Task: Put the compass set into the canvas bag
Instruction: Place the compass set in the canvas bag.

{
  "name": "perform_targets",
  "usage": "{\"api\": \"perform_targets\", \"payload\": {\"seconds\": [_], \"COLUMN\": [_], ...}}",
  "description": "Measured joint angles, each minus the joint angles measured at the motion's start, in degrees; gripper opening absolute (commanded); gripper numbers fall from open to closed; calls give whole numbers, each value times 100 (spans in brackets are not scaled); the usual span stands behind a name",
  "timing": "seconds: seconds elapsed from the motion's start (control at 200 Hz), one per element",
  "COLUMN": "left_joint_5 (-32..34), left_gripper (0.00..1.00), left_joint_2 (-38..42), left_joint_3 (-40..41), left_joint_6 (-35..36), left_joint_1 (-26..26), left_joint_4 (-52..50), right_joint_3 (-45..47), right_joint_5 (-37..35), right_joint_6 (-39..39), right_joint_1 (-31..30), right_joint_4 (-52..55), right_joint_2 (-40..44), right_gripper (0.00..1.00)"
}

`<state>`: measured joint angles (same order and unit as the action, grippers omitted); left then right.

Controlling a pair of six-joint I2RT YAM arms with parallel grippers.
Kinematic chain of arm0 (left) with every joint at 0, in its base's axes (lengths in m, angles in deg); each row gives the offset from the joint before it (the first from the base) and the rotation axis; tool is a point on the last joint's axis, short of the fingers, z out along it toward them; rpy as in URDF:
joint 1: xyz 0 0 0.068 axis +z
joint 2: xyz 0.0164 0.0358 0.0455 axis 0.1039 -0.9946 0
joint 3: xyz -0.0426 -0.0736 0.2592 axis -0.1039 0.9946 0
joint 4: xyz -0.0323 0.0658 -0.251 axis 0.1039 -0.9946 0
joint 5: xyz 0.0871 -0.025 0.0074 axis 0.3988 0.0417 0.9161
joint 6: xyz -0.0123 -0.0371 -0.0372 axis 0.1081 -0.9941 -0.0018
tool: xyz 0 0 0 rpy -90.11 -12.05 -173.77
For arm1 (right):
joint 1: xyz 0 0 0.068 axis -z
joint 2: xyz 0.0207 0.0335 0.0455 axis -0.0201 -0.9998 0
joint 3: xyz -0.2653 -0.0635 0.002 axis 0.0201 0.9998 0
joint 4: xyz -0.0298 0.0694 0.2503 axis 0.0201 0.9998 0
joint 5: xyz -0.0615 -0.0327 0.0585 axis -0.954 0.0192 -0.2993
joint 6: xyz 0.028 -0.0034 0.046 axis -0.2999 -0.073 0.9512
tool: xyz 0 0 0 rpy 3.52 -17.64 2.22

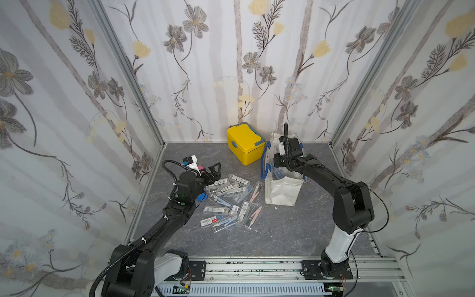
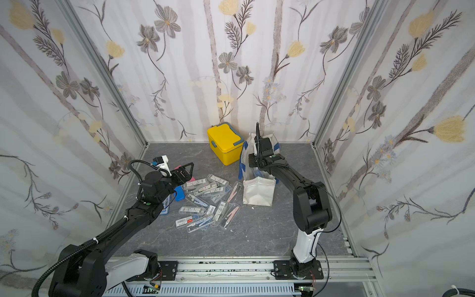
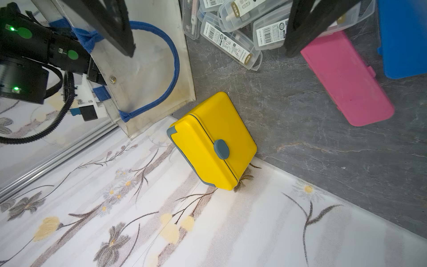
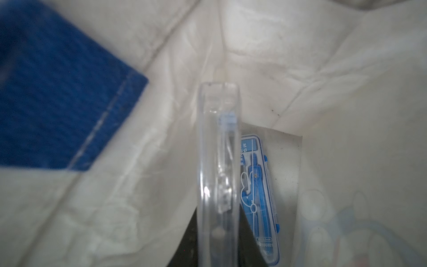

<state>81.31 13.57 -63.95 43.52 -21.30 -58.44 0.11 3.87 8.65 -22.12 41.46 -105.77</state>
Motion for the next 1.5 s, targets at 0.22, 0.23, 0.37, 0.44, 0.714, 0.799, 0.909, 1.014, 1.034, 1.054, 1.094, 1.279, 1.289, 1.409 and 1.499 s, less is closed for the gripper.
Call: {"api": "perform_targets", "payload": {"seconds": [0.22, 0.23, 0.37, 0.44, 0.714, 0.799, 0.909, 1.014, 1.034, 1.054, 1.094, 1.279, 1.289, 1.409, 1.499], "left_joint_5": [205, 210, 291, 343, 472, 605, 787, 922, 960, 997, 1104, 1515, 1541, 1908, 2173], "left_gripper": [100, 100, 100, 100, 100, 100, 100, 100, 100, 100, 100, 100, 100, 100, 100], "left_joint_2": [33, 33, 37, 37, 68, 66, -4, -57, -61, -66, -79, -133, -140, -208, -210], "left_joint_3": [35, 35, 39, 37, 37, 20, -94, -136, -138, -140, -155, -262, -271, -385, -428], "left_joint_6": [2, 2, 4, 7, 46, 68, 151, 166, 168, 168, 166, 122, 120, 46, 39], "left_joint_1": [-9, -9, -9, -9, -11, -11, -20, -20, -20, -20, -20, -20, -20, -20, -9], "left_joint_4": [-199, -205, -369, -470, -763, -970, -1279, -1510, -1558, -1598, -1698, -2096, -2120, -2402, -2586], "right_joint_3": [-208, -219, -380, -470, -820, -911, -1021, -1110, -1128, -1141, -1167, -1180, -1180, -1180, -1180], "right_joint_5": [-81, -81, -109, -122, -168, -205, -227, -229, -229, -229, -229, -227, -225, -201, -155], "right_joint_6": [-22, -20, -42, -42, -42, -42, -44, -52, -61, -61, -59, -103, -103, -107, -151], "right_joint_1": [33, 35, 55, 68, 155, 181, 197, 208, 210, 214, 223, 262, 267, 304, 310], "right_joint_4": [243, 249, 376, 439, 619, 662, 752, 807, 809, 804, 802, 850, 850, 850, 850], "right_joint_2": [-509, -527, -822, -951, -1394, -1519, -1648, -1674, -1674, -1674, -1674, -1565, -1545, -1342, -1165], "right_gripper": [13, 13, 13, 13, 17, 19, 23, 31, 31, 33, 36, 45, 45, 50, 53]}}
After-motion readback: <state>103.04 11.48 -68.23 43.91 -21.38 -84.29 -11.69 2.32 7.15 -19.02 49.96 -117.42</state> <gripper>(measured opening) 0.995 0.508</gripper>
